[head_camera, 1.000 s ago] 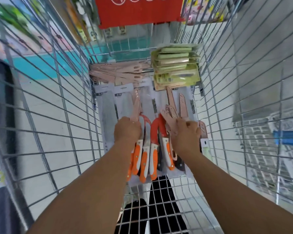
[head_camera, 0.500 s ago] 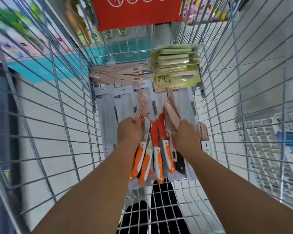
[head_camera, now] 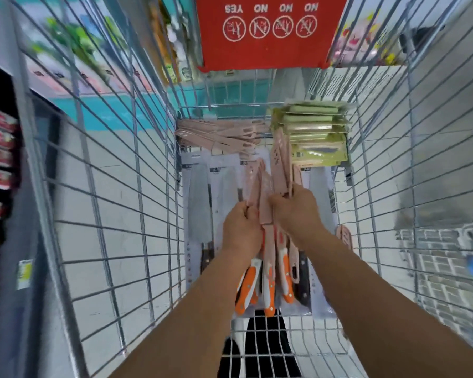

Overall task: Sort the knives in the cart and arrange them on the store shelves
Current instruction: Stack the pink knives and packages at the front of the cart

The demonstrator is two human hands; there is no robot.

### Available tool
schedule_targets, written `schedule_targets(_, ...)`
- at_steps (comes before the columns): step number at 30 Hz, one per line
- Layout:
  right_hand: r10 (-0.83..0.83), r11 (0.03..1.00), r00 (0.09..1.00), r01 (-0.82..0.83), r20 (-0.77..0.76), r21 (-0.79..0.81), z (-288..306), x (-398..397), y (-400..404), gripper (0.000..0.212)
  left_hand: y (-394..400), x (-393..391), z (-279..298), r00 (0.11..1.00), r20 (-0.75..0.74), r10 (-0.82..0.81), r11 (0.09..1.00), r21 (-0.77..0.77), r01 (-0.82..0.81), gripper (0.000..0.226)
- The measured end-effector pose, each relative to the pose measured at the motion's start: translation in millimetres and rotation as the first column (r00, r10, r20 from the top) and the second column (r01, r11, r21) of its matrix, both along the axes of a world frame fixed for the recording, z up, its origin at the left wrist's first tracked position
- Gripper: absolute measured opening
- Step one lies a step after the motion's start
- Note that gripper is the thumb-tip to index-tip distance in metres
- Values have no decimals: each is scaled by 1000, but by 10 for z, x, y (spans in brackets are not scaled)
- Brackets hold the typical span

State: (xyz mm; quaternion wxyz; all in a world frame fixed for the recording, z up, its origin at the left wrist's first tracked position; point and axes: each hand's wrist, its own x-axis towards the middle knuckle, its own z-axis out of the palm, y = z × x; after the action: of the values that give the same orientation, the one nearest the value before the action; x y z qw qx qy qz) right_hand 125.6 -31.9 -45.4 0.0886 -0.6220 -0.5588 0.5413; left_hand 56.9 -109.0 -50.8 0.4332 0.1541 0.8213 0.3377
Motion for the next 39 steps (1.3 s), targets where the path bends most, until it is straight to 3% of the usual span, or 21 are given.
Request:
schedule_targets(5, 88, 995, 996, -87, -14, 50, 17, -394, 243, 12, 51, -107, 107, 987, 111, 113, 989, 82, -123, 17)
schedule_targets(10, 368, 914, 927, -376, 77, 152, 7, -741, 506, 9, 216, -357, -74, 948, 90, 307, 950, 31, -310, 22)
schedule_targets(12, 520, 802, 826, -560, 216, 210, -10, -853, 657, 13, 351, -503, -160, 879, 135, 457, 887, 11, -462, 23)
schedule_targets(14, 637, 642, 669, -736, 384, 217, -7, -960, 820, 17, 512, -644, -194, 786, 221, 577, 807, -4, -591, 22)
schedule_targets(18, 702, 377, 401, -911, 589, 170, -84, -1195, 1098, 30, 880, -819, -235, 566, 407, 717, 642, -71, -763, 27)
schedule_targets(22, 684, 219, 302, -953, 664, 209, -235, -1427, 1291, 38, 1169, -952, -362, 437, 479, 762, 545, -107, -832, 25)
schedule_targets(26, 756, 187, 311, -946, 576, 264, -462, -1630, 1401, 24, 1310, -1039, -303, 531, 414, 739, 589, -15, -808, 28)
schedule_targets(29, 784, 139, 238, -968, 573, 211, -560, -1622, 1412, 22, 1221, -1025, -307, 618, 426, 660, 667, 45, -744, 22)
schedule_targets(31, 785, 88, 185, -978, 591, 190, -592, -1557, 1405, 30, 1173, -1017, -296, 728, 362, 583, 770, 42, -637, 26)
schedule_targets(34, 808, 99, 173, -982, 563, 159, -549, -1478, 1362, 41, 1150, -1014, -220, 869, 164, 467, 882, -13, -471, 47)
schedule_targets(37, 805, 120, 187, -981, 563, 154, -493, -1441, 1317, 49, 1132, -970, -162, 945, -24, 327, 941, -82, -328, 59)
schedule_targets(39, 802, 112, 172, -984, 573, 139, -471, -1401, 1300, 67, 1095, -976, -179, 976, -66, 209, 969, -121, -216, 59)
